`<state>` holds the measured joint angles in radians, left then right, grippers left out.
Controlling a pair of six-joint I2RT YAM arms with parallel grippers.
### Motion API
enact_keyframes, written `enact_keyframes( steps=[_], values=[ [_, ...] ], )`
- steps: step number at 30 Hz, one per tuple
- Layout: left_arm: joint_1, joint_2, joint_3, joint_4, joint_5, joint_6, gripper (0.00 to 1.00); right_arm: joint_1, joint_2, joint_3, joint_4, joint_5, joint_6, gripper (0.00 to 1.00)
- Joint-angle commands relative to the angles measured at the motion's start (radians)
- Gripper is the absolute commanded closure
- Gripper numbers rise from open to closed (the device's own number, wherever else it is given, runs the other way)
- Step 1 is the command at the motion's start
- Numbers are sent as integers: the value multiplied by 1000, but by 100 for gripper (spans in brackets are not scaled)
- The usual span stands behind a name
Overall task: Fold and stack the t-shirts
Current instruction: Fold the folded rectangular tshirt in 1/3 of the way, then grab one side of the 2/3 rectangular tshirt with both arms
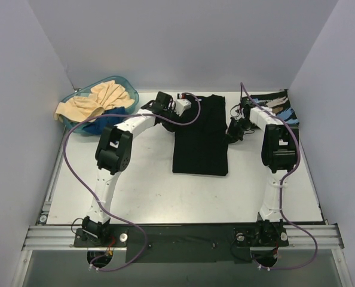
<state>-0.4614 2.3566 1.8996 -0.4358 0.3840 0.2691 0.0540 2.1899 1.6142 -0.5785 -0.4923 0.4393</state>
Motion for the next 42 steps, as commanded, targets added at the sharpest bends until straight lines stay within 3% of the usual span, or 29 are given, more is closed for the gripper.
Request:
enact_keyframes(
  steps=[1, 3, 6, 8, 11, 14, 15, 19, 25, 31, 34, 35, 36, 37, 39, 40, 42],
  values=[
    [-2, 7, 65, -9, -74, -10, 81, -9, -38, 41, -27, 49, 13, 96],
    [3, -13, 85, -11, -74, -8, 79, -11, -97, 30, -34, 67, 1, 91],
    [7, -66, 114, -15, -66, 11, 73, -16, -227, -23, -50, 89, -17, 71],
    [1, -121, 98, -29, -39, 68, 66, -19, -303, -95, -73, 101, -31, 61],
    [-23, -258, -5, -49, 28, 215, 57, -11, -392, -257, -90, 104, -53, 53],
    [-81, -415, -222, -137, 189, 454, 47, 6, -478, -422, -75, 78, -44, 50],
    [-97, -436, -256, -231, 243, 610, 44, 15, -502, -450, -55, 63, -33, 49],
    [-178, -500, -439, -371, 253, 884, 32, 20, -522, -586, 37, -14, 22, 47],
    [-249, -511, -609, -167, 100, 875, 21, 23, -481, -675, 157, -63, 81, 47],
    [-276, -487, -662, -74, 30, 878, 19, 24, -469, -737, 181, -69, 93, 52],
    [-283, -476, -679, -70, 21, 881, 28, 23, -455, -746, 183, -66, 85, 63],
    [-286, -474, -682, -73, 18, 883, 32, 21, -449, -741, 184, -69, 87, 74],
    [-287, -473, -683, -73, 10, 884, 43, 20, -434, -738, 189, -71, 87, 83],
    [-287, -470, -685, -73, 4, 883, 48, 17, -429, -734, 190, -71, 87, 85],
    [-290, -470, -688, -64, -19, 877, 73, 9, -421, -726, 190, -69, 84, 92],
    [-290, -473, -685, -60, -39, 865, 94, 7, -427, -726, 190, -66, 84, 98],
    [-290, -476, -674, -78, -63, 854, 100, 4, -453, -726, 178, -60, 76, 100]
  ],
)
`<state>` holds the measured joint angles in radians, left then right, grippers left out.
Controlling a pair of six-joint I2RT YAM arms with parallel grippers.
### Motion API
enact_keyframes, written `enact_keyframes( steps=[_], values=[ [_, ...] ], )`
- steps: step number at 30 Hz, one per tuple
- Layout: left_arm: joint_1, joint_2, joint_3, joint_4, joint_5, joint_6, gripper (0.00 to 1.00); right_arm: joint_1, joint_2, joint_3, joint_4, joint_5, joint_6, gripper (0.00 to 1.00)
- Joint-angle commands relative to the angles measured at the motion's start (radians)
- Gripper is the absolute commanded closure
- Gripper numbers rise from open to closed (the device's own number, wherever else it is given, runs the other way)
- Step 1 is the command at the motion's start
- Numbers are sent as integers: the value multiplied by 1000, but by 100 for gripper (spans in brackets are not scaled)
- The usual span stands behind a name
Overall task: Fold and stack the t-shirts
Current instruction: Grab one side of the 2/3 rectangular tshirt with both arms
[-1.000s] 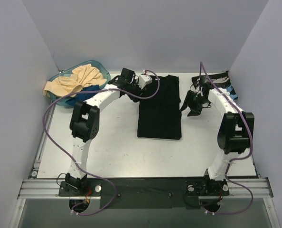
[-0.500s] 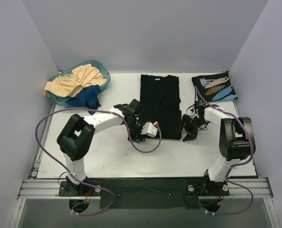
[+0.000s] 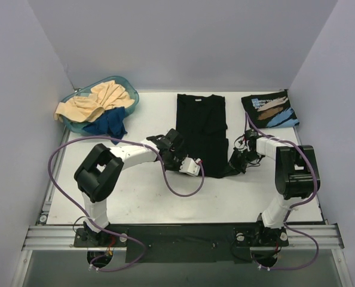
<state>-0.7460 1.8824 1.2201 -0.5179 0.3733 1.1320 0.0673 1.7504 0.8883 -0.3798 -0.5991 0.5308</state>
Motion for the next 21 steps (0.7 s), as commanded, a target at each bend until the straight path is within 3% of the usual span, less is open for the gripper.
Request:
enact_keyframes(
  steps=[1, 7, 12, 17, 21],
  values=[
    [-6, -9, 16, -20, -53, -14, 100, -6, -29, -3, -37, 47, -26, 100],
    [-10, -139, 68, -316, 56, -69, 100, 48, -224, -57, -210, 56, -89, 100],
    [-47, -320, 44, -591, 145, -86, 100, 173, -502, -132, -404, 61, -86, 100],
    [-82, -521, 48, -882, 278, -60, 100, 365, -782, -109, -616, 59, 52, 100],
    [-87, -638, 111, -964, 366, -136, 100, 506, -873, -8, -689, 61, 172, 100]
  ],
)
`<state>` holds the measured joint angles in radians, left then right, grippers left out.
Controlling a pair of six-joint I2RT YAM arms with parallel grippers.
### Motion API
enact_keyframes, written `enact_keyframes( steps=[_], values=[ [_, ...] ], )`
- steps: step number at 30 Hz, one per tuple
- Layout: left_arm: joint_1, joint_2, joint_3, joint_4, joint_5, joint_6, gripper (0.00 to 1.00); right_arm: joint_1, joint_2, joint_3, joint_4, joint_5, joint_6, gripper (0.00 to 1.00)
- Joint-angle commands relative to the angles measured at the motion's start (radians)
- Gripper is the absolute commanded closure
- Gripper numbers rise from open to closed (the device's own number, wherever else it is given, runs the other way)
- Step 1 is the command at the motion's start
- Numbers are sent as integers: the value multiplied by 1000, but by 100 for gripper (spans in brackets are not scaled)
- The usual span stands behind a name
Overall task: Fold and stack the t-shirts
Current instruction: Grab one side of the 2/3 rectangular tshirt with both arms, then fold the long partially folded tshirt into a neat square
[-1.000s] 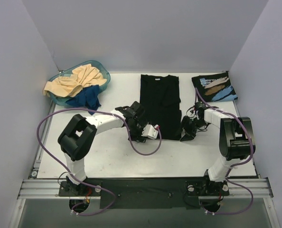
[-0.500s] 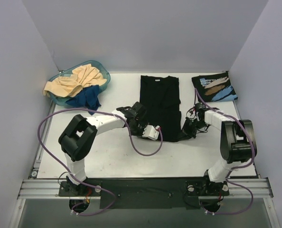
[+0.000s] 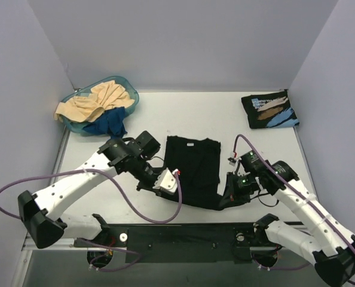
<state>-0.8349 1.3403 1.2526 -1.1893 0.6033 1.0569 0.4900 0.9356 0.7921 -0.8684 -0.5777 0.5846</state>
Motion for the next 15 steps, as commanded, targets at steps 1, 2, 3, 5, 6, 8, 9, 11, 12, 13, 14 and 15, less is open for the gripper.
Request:
enact_keyframes(
  steps=[1, 2, 3, 5, 6, 8, 9, 11, 12, 13, 14, 15],
  values=[
    [11, -113, 97, -288, 147, -119, 100, 82, -61, 104, -202, 36, 133, 100],
    [17, -121, 103, -265, 150, -139, 100, 81, -61, 142, -201, 42, 133, 100],
    [45, -124, 108, -230, 154, -179, 100, 76, -35, 160, -198, 51, 124, 100],
    [112, -109, 116, -160, 148, -236, 100, 50, 32, 219, -187, 61, 72, 100],
    [135, -84, 120, -130, 148, -264, 100, 21, 60, 254, -181, 53, 31, 100],
    [213, -23, 151, -66, 151, -323, 100, -46, 147, 295, -149, 47, -43, 100],
    [265, -1, 175, -25, 156, -356, 100, -82, 194, 302, -136, 32, -58, 100],
    [321, 63, 191, 51, 150, -405, 100, -172, 265, 314, -57, -23, -86, 100],
    [347, 109, 194, 69, 148, -413, 100, -220, 287, 318, -3, -34, -89, 100],
    [356, 134, 203, 104, 144, -428, 100, -244, 346, 329, 15, -54, -92, 100],
    [371, 179, 208, 121, 142, -454, 100, -252, 377, 338, 43, -60, -110, 100],
    [379, 206, 221, 157, 144, -465, 100, -260, 446, 357, 54, -74, -115, 100]
  ],
)
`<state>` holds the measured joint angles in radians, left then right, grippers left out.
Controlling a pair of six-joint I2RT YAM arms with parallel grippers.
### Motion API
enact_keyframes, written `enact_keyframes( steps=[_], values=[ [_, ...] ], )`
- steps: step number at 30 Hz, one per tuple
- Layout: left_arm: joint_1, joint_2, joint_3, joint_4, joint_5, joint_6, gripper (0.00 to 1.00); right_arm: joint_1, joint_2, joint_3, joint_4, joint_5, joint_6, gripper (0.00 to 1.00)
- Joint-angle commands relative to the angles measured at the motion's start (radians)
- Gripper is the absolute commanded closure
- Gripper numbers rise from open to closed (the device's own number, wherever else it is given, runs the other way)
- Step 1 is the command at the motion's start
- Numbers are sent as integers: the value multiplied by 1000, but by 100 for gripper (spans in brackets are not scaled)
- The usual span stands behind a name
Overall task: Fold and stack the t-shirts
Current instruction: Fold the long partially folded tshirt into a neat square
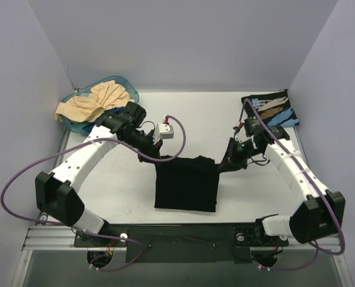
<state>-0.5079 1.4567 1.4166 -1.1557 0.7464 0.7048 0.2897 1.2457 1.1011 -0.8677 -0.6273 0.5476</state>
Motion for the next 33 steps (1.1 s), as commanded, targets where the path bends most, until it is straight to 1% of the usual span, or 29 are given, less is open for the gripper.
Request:
enact_keyframes(
  steps=[1, 4, 7, 12, 18, 20, 22, 23, 24, 25, 26, 28, 30, 32, 33],
  values=[
    [63, 128, 71, 135, 5, -129, 100, -64, 171, 55, 76, -37, -89, 100],
    [94, 198, 91, 218, 1, -166, 100, -92, 314, 101, 105, -72, -101, 100],
    [129, 269, 114, 283, -18, -188, 100, -118, 414, 150, 125, -89, -106, 100],
    [138, 340, 147, 307, -33, -186, 100, -142, 465, 220, 125, -98, -98, 100],
    [138, 401, 117, 424, -42, -234, 100, -179, 560, 230, 166, -37, -81, 100],
    [137, 425, 114, 465, -42, -264, 100, -182, 589, 241, 183, 4, -72, 98],
    [129, 447, 107, 519, -42, -310, 100, -184, 613, 249, 209, 56, -55, 93],
    [123, 456, 104, 559, -42, -318, 100, -185, 633, 255, 228, 79, -52, 85],
    [112, 471, 93, 585, -44, -343, 88, -187, 644, 256, 254, 92, -49, 77],
    [106, 482, 88, 629, -53, -358, 81, -187, 664, 269, 265, 116, -49, 68],
    [98, 505, 82, 654, -74, -396, 67, -188, 673, 275, 266, 132, -52, 64],
    [101, 542, 91, 698, -120, -464, 56, -188, 664, 273, 269, 185, -60, 59],
    [120, 565, 111, 703, -166, -520, 54, -184, 598, 218, 298, 236, -63, 55],
    [146, 554, 95, 732, -183, -557, 51, -178, 467, 90, 337, 279, -67, 51],
    [161, 535, 84, 743, -185, -565, 49, -170, 437, 60, 364, 281, -69, 51]
  ],
)
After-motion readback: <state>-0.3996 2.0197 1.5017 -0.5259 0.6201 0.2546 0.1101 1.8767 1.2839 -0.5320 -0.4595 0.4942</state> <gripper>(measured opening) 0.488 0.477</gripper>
